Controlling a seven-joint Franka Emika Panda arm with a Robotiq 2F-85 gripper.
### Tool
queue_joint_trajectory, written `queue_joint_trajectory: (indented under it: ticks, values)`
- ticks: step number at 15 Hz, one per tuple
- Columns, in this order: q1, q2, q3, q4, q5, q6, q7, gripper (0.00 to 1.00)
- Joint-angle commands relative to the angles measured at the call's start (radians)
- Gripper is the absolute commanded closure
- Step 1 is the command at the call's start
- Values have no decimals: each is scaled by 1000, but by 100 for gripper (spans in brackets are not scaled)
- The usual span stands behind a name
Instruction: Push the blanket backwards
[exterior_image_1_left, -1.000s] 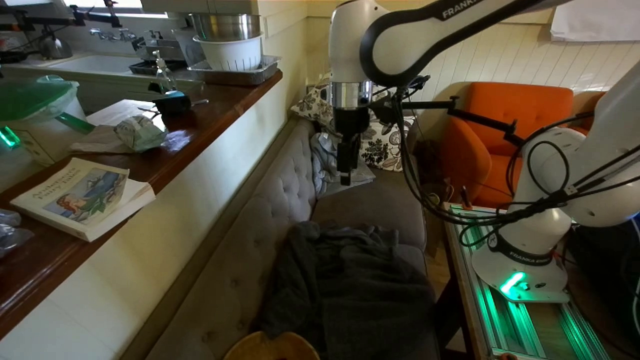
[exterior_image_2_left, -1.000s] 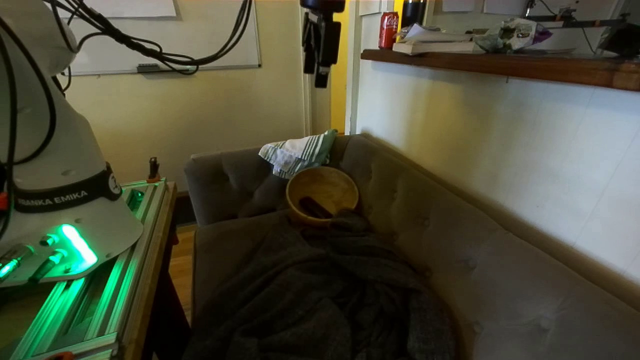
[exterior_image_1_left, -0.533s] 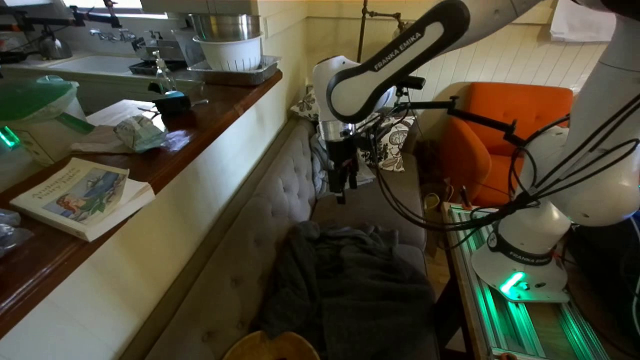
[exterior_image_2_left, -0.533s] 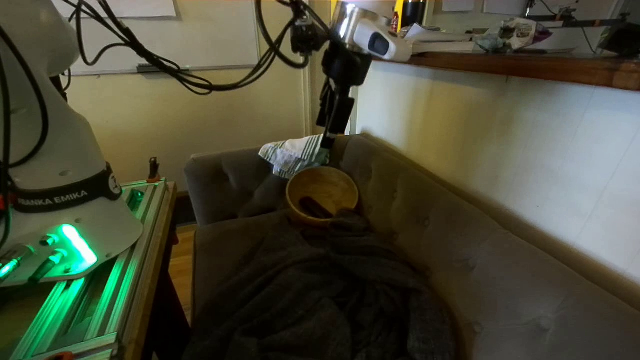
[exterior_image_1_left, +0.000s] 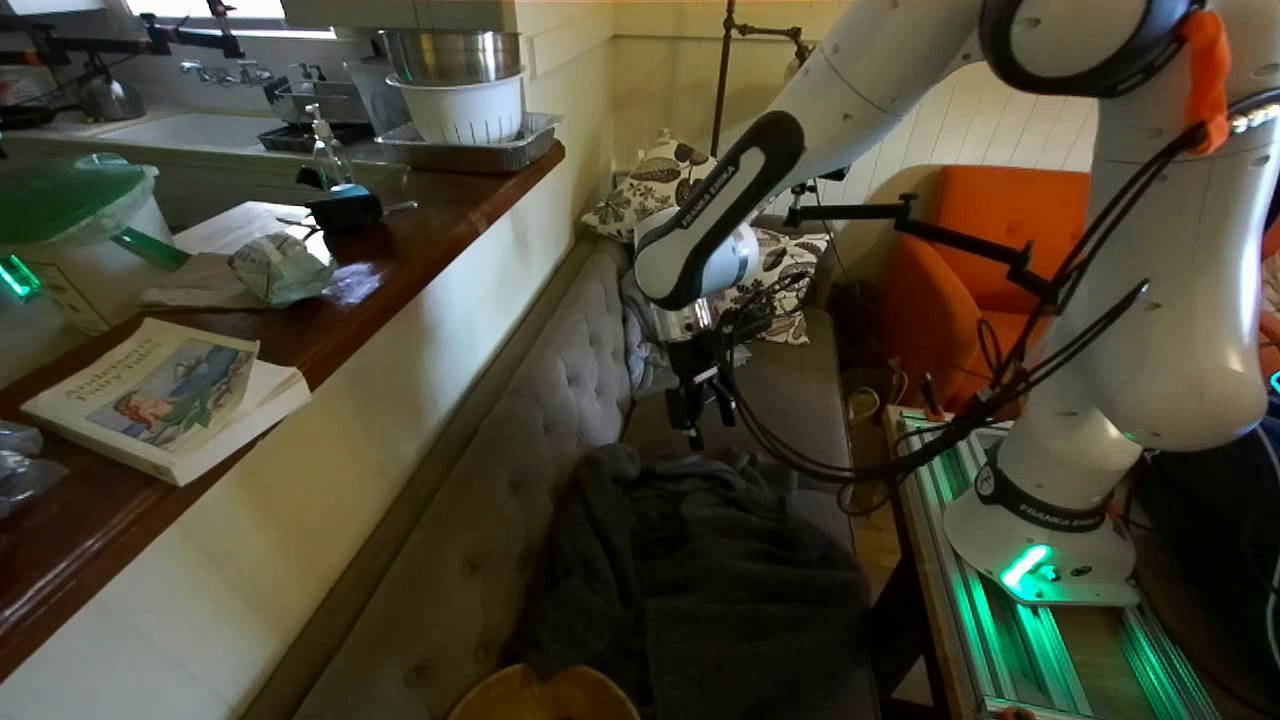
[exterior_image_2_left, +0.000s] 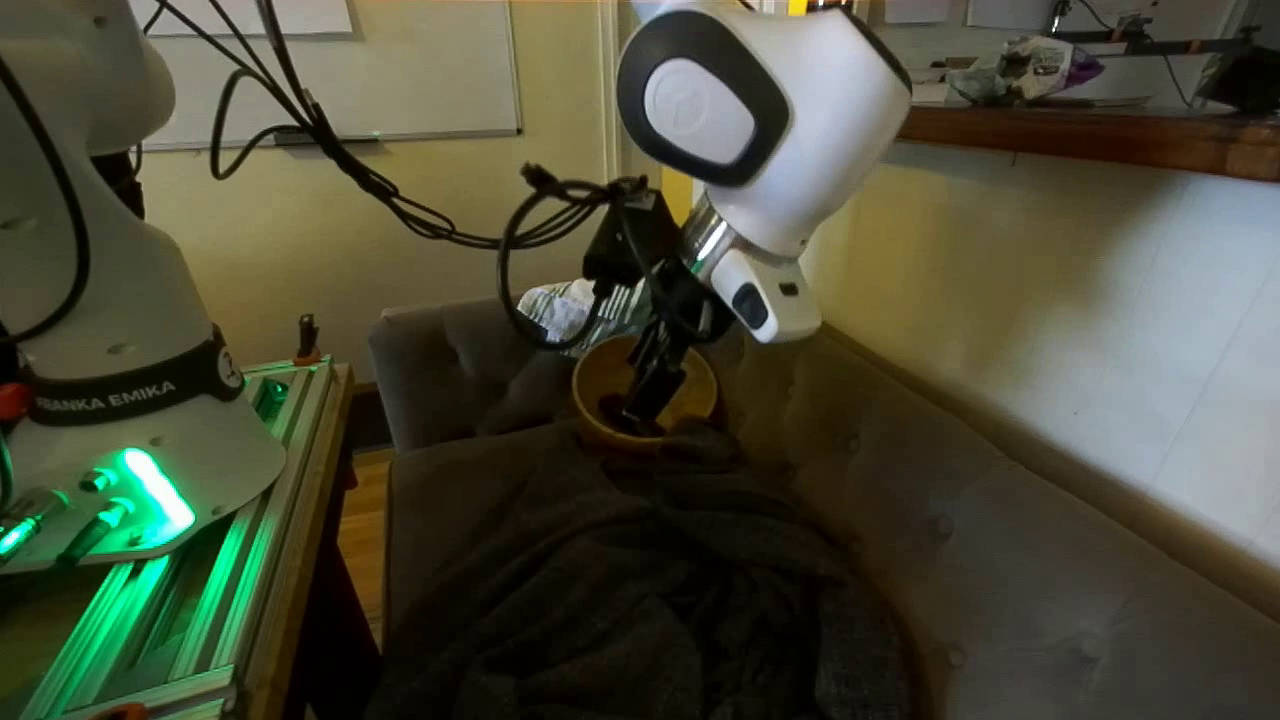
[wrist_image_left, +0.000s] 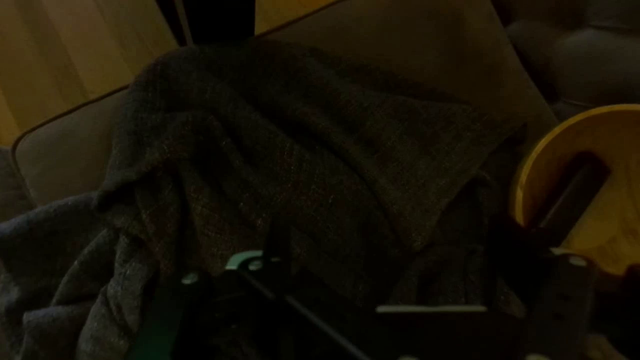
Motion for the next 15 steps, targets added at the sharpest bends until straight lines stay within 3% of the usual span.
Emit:
queue_joint_trajectory:
  ticks: [1, 3, 4, 8, 10, 12, 15]
  values:
    - [-52, 176, 31, 81, 108, -41, -7, 0]
    - [-83, 206, 40, 119, 146, -109, 0, 0]
    - [-52, 169, 29, 57, 96, -37, 3, 0]
    - [-73, 213, 32, 111, 117, -85, 2, 0]
    - [-73, 215, 33, 109, 134, -56, 7, 0]
    - [-96, 283, 50, 136, 201, 0, -10, 0]
    - [-152, 382, 94, 145, 389, 119, -61, 0]
